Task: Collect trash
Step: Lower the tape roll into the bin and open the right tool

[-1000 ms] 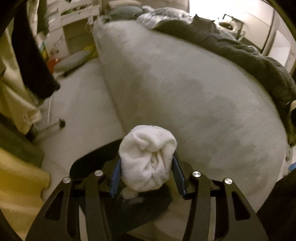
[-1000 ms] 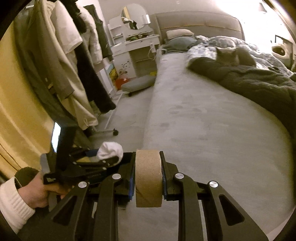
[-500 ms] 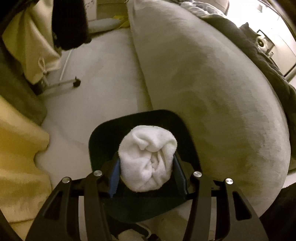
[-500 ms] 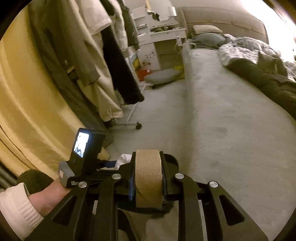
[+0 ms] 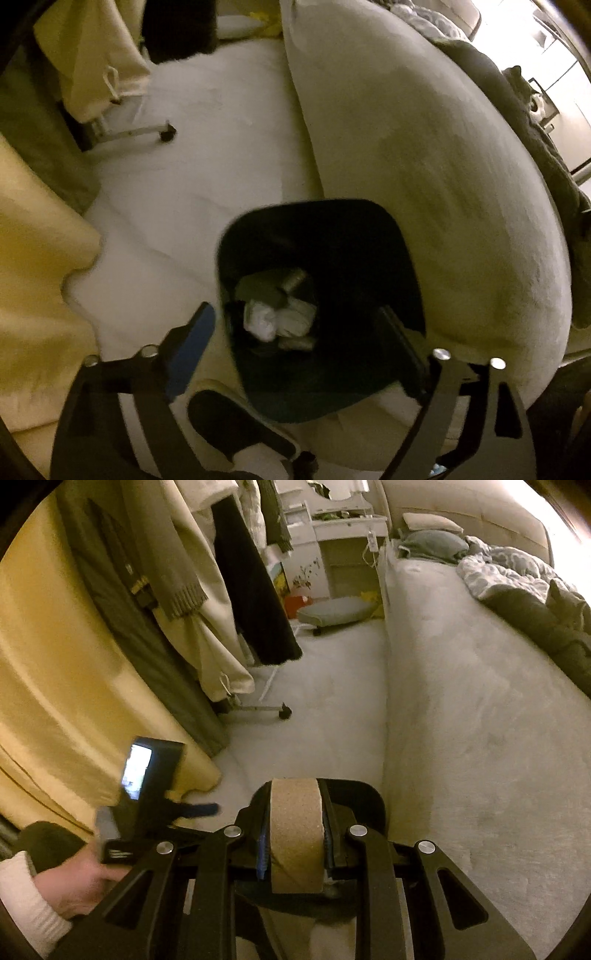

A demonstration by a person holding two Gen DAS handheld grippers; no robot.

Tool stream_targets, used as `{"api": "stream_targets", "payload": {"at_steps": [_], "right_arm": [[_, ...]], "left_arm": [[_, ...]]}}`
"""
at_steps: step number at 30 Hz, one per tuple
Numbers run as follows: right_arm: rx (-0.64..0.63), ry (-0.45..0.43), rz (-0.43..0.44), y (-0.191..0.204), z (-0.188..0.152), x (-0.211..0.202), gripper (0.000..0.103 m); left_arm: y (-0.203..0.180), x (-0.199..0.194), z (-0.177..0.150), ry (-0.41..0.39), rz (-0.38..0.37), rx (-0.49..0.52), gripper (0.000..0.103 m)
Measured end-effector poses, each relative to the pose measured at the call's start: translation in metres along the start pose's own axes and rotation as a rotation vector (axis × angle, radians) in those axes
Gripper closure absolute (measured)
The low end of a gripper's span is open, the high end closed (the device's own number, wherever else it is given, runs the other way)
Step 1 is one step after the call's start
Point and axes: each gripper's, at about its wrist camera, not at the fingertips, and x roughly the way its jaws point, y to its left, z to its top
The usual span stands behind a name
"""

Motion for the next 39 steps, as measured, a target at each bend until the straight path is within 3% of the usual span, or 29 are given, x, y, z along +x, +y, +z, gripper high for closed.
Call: {"api": "stream_targets", "payload": {"at_steps": [16,39], "right_arm": [[0.035,0.174,-0.062,-0.003,-0.011,0.082,0.081],[-0.011,0.353,-0.153,-0.004,-0.036,0.157,0.078]], "left_arm": [[0.032,-0.064,-0.003,-0.242,0.005,0.016,0.008],[0.020,-0.172,-0.021,-0.567,0.057,0.134,0.003]]}}
